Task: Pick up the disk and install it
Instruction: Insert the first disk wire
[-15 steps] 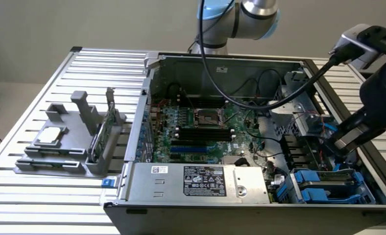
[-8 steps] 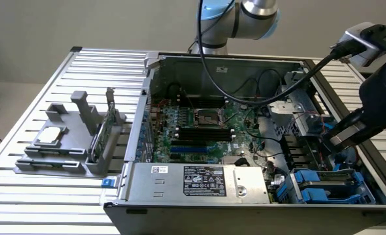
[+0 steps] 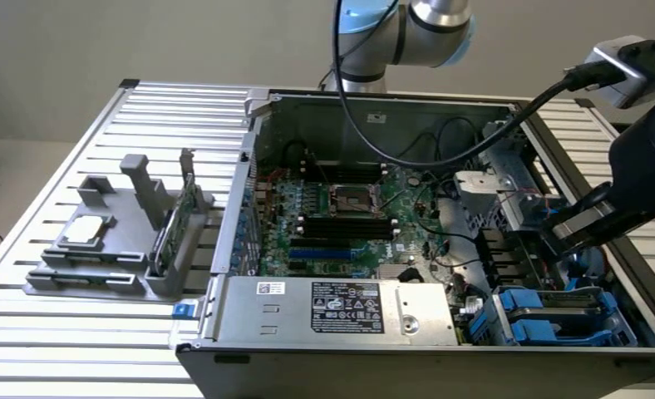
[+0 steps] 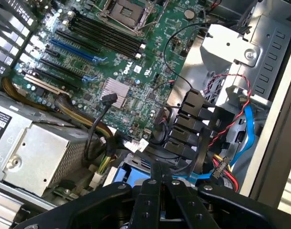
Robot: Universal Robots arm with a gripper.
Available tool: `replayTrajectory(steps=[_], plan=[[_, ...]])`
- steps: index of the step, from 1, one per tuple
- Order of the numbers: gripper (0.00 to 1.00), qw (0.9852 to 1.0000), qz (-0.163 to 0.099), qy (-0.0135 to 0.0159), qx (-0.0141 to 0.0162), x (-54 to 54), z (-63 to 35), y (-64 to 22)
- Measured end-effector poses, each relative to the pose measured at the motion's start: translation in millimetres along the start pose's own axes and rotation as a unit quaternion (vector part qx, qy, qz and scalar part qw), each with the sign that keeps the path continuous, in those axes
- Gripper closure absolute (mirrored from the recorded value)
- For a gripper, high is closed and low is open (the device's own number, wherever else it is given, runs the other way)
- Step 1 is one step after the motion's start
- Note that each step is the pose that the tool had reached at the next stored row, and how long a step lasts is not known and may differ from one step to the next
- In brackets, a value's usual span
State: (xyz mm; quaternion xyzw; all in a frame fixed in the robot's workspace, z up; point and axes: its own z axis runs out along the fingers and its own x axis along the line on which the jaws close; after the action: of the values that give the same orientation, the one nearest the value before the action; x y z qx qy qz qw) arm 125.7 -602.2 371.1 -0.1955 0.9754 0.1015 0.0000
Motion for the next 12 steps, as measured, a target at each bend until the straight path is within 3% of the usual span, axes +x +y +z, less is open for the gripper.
replayTrajectory(steps=[6,12], plan=[[0.89,0.9992,0.039,0.003,-0.0029,0.0,0.2,0.0],[0.89,0.9968,0.08,0.0023,-0.0046,-0.1,0.6,-0.1]])
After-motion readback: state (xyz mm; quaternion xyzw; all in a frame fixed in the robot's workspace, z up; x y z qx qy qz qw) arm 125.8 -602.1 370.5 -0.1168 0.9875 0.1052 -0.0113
